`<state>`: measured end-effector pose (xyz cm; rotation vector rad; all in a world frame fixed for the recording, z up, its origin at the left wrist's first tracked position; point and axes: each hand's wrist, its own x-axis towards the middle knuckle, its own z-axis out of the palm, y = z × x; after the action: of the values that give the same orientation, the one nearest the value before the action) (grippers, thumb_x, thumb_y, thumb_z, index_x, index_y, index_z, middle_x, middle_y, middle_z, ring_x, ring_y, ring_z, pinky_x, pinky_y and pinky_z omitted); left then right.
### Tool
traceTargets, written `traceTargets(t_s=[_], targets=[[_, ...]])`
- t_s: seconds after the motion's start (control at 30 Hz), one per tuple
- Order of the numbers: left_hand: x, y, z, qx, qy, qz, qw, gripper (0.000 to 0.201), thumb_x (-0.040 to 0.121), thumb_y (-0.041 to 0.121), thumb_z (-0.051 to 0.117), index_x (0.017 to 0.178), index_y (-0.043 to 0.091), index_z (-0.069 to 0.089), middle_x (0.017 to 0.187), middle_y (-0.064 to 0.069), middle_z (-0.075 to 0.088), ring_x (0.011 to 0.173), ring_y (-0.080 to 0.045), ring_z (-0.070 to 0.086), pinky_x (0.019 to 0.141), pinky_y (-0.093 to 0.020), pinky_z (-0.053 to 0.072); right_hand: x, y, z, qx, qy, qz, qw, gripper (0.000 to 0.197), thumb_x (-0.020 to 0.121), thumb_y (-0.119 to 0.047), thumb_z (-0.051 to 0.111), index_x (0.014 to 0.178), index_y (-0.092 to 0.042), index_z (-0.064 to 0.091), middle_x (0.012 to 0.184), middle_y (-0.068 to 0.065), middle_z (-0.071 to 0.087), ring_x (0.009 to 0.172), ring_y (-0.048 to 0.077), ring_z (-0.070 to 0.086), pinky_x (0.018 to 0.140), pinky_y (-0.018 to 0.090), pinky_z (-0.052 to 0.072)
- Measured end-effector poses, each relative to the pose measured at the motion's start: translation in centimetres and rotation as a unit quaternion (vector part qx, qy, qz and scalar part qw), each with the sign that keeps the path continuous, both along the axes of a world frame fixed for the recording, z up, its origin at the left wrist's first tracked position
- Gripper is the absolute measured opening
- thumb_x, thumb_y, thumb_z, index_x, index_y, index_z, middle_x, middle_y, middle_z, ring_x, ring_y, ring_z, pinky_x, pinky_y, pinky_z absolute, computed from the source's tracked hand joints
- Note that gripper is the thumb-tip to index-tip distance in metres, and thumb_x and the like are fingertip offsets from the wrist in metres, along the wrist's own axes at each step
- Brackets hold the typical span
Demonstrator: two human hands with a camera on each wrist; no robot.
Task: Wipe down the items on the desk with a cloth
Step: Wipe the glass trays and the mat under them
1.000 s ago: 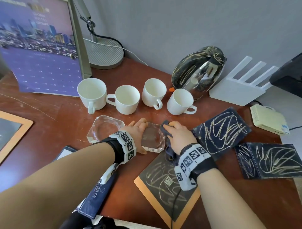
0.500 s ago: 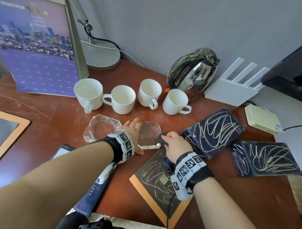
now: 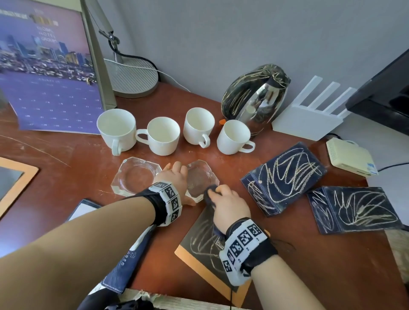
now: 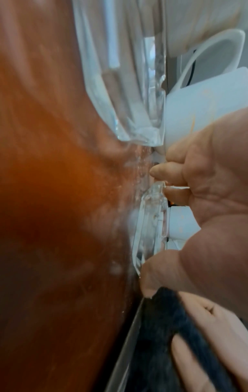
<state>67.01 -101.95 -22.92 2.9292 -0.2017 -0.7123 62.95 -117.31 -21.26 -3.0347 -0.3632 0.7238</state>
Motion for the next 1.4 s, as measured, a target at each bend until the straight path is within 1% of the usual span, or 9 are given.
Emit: traceTargets(t_s=[0.07,0.27,0.37,0.47,0.63,0.8,1.07,1.3,1.4], targets=[[-0.1,0.0,-0.2,-0.012,0.015,0.018,1.0,0.097,0.073,0.063,0.064,0.139,0.008,0.019,0.138,-0.004,0.028,0.141,-0.026,0.018,0.111,-0.033,0.026,0.1,-0.2,0.0,-0.02,-0.007,-0.019,1.0,0.056,0.092,-0.012,0.041,0.145,-0.025,0.029,0.139,0.002,0.031,0.118,0.025,0.04,0.089,0.032,0.04],[0.3,0.1,-0.3,-0.028,0.026,0.014,0.999,0.096,0.073,0.06,0.065,0.138,0.008,0.019,0.139,-0.003,0.027,0.143,-0.027,0.013,0.112,-0.033,0.023,-0.2,0.4,-0.3,-0.003,0.036,0.112,0.993,0.058,0.09,-0.011,0.043,0.144,-0.03,0.03,0.14,0.001,0.03,0.12,0.026,0.037,0.092,0.035,0.038],[0.6,0.6,-0.2,-0.042,0.017,-0.005,0.999,0.097,0.074,0.057,0.066,0.143,0.01,0.016,0.142,-0.003,0.024,0.142,-0.024,0.015,0.116,-0.034,0.004,1.3,-0.8,0.6,0.089,-0.001,0.0,0.996,0.047,0.092,-0.014,0.044,0.137,-0.03,0.042,0.135,-0.004,0.036,0.117,0.024,0.043,0.094,0.034,0.042],[0.9,1.2,-0.2,-0.044,0.008,0.004,0.999,0.11,0.071,0.055,0.07,0.147,0.008,0.005,0.151,-0.008,0.012,0.144,-0.023,0.002,0.116,-0.036,-0.004,4.1,-0.7,1.5,0.098,-0.059,-0.069,0.991,0.045,0.094,-0.016,0.044,0.138,-0.025,0.041,0.135,0.0,0.035,0.114,0.024,0.045,0.093,0.033,0.043],[0.8,1.2,-0.3,-0.03,0.04,0.024,0.998,0.107,0.073,0.061,0.064,0.146,0.003,0.012,0.153,-0.008,0.013,0.144,-0.026,-0.001,0.116,-0.037,-0.004,7.0,2.8,1.6,0.024,-0.016,-0.048,0.998,0.043,0.091,-0.013,0.047,0.133,-0.018,0.04,0.131,0.006,0.035,0.116,0.026,0.042,0.094,0.036,0.043],[1.7,2.0,-0.8,-0.035,0.054,-0.006,0.998,0.105,0.077,0.057,0.063,0.149,0.005,0.007,0.158,-0.004,-0.002,0.144,-0.023,-0.013,0.114,-0.037,-0.011,7.0,4.6,0.7,-0.023,0.014,0.041,0.999,0.061,0.088,-0.009,0.049,0.143,-0.023,0.029,0.138,0.006,0.024,0.119,0.026,0.037,0.094,0.034,0.042],[2.4,2.5,-1.0,-0.034,0.056,-0.026,0.998,0.106,0.075,0.057,0.065,0.15,0.012,0.005,0.158,0.001,-0.001,0.145,-0.019,-0.01,0.114,-0.039,-0.012,7.1,3.7,0.3,0.101,0.009,-0.046,0.994,0.051,0.094,-0.014,0.044,0.142,-0.027,0.031,0.136,0.001,0.031,0.123,0.023,0.039,0.099,0.034,0.04],[2.7,2.6,-0.8,-0.029,0.06,-0.04,0.997,0.107,0.073,0.057,0.067,0.15,0.014,0.007,0.158,0.0,0.004,0.145,-0.02,-0.007,0.114,-0.042,-0.012,6.2,4.2,-0.1,0.074,0.033,0.102,0.991,0.055,0.094,-0.013,0.046,0.143,-0.033,0.031,0.142,0.0,0.028,0.123,0.026,0.036,0.095,0.031,0.039],[2.7,2.5,-0.8,-0.021,0.061,-0.047,0.997,0.105,0.074,0.058,0.065,0.15,0.015,0.007,0.158,-0.001,0.004,0.145,-0.021,-0.007,0.114,-0.042,-0.012,5.9,3.6,-0.1,0.038,0.053,0.196,0.978,0.053,0.095,-0.019,0.047,0.142,-0.037,0.031,0.146,-0.002,0.025,0.132,0.025,0.025,0.1,0.028,0.028]])
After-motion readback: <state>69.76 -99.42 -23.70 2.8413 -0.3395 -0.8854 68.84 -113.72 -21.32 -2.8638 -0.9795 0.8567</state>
